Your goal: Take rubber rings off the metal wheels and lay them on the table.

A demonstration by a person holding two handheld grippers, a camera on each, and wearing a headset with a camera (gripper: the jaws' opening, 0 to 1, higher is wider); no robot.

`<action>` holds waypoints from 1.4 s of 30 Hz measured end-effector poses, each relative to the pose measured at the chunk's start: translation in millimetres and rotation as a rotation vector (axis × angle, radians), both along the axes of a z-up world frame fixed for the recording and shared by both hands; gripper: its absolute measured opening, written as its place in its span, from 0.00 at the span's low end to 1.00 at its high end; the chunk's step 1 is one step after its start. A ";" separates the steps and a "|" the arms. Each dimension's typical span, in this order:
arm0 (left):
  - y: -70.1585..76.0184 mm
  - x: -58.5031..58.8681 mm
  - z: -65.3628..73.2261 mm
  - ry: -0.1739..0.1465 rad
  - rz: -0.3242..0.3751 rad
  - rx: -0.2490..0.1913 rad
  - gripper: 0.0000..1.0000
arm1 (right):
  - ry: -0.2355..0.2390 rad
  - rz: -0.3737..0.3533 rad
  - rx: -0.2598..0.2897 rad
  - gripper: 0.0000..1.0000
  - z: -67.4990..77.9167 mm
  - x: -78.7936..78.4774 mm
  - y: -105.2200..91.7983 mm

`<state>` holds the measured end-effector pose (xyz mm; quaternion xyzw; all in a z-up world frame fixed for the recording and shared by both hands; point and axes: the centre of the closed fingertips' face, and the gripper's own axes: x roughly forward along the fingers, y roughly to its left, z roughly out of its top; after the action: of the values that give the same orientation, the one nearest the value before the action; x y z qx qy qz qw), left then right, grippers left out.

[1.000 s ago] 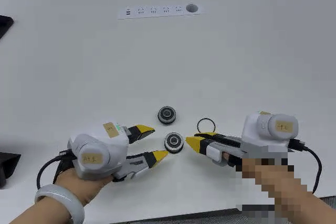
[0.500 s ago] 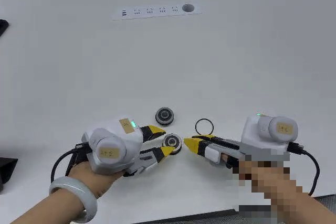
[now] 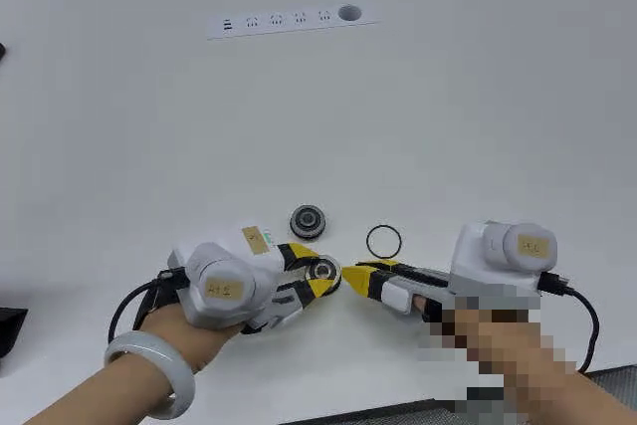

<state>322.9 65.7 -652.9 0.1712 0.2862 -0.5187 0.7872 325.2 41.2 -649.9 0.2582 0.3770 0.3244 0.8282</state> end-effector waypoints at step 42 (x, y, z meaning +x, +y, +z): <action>-1.8 0.9 -1.2 -0.020 -0.009 0.001 0.13 | 0.143 0.042 0.139 0.22 -7.5 -3.7 16.7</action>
<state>323.8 63.9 -654.1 0.1781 0.2777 -0.5202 0.7878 321.5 57.9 -657.4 0.3296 0.4173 0.3478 0.7722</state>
